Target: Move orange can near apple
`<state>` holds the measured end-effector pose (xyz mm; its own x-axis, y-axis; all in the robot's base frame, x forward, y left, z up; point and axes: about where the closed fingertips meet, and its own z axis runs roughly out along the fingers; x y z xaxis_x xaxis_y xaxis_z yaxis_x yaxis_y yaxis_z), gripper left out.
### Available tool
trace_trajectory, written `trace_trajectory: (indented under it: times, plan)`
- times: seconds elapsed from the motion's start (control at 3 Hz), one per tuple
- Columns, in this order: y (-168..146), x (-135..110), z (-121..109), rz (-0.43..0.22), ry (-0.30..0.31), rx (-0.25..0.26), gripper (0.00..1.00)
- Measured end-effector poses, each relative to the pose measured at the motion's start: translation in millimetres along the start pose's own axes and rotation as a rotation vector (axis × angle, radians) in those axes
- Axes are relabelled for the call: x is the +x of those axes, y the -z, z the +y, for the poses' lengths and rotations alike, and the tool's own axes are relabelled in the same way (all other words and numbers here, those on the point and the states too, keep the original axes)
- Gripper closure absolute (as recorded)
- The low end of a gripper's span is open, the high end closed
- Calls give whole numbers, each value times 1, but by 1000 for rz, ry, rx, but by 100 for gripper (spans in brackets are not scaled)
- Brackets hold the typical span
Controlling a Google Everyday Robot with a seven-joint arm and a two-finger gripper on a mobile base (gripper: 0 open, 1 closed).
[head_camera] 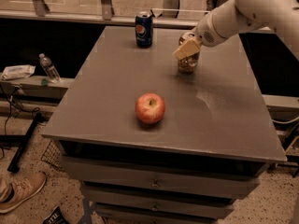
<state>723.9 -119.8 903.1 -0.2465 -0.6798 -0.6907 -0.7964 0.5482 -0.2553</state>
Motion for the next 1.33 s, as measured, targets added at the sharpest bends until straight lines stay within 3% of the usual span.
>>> trace_trajectory:
  times: [0.33, 0.67, 1.0, 1.33]
  plan:
    - [28, -14, 9, -76, 42, -29, 88]
    - [60, -27, 34, -150, 119, -108, 100]
    - [84, -27, 78, -207, 182, -252, 100]
    - [84, -27, 86, -207, 190, -281, 100]
